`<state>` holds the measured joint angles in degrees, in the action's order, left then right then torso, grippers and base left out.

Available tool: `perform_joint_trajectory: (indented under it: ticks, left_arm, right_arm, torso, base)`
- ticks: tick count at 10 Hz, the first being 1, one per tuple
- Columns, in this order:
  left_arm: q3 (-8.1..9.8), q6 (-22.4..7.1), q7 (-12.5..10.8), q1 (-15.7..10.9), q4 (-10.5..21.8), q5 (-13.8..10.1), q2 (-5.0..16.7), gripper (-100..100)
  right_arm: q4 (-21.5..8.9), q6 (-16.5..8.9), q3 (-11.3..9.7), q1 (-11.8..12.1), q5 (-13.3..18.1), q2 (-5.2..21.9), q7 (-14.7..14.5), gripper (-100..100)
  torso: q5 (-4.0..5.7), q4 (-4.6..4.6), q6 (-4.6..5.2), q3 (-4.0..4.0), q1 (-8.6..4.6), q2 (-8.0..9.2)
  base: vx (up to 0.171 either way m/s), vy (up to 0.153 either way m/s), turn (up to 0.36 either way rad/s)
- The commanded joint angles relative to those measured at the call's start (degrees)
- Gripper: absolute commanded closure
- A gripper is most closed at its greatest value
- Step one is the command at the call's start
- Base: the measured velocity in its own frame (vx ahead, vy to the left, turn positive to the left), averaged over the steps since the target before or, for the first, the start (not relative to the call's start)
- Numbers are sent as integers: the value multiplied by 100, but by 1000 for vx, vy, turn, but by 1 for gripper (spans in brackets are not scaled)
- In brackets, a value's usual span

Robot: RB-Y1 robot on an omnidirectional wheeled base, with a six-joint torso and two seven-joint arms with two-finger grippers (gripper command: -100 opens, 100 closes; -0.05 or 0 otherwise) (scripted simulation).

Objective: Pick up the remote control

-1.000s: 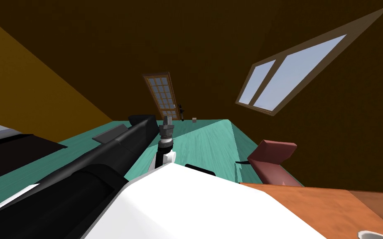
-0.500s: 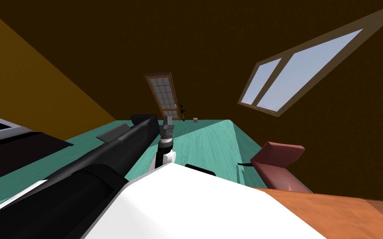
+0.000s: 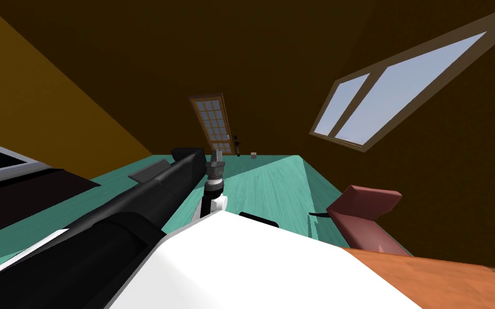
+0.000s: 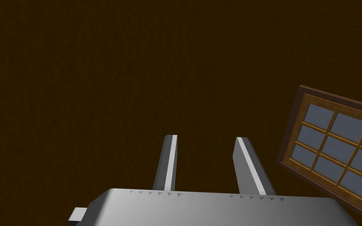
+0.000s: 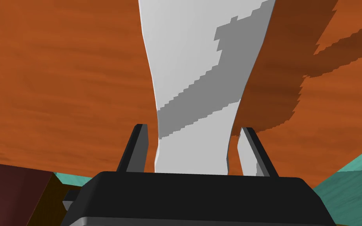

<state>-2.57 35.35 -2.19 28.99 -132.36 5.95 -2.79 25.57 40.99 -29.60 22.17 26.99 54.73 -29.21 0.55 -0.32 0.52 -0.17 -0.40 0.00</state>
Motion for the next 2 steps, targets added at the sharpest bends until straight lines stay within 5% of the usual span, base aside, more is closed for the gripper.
perform_joint_trajectory:
  ticks: [1, 2]
  left_arm:
    - [0, 0, 0, 0, 0, 0, 0, 0]
    - [0, 0, 0, 0, 0, 0, 0, 0]
  right_arm:
    - [0, 0, 0, 0, 0, 0, 0, 100]
    - [-28, 22, 3, -7, -18, -2, -41, 0]
  torso:
    - [0, 0, 0, 0, 0, 0]
    - [2, 0, -1, 2, -3, 4]
  base:
    - [4, 5, -4]
    - [0, 0, 0]
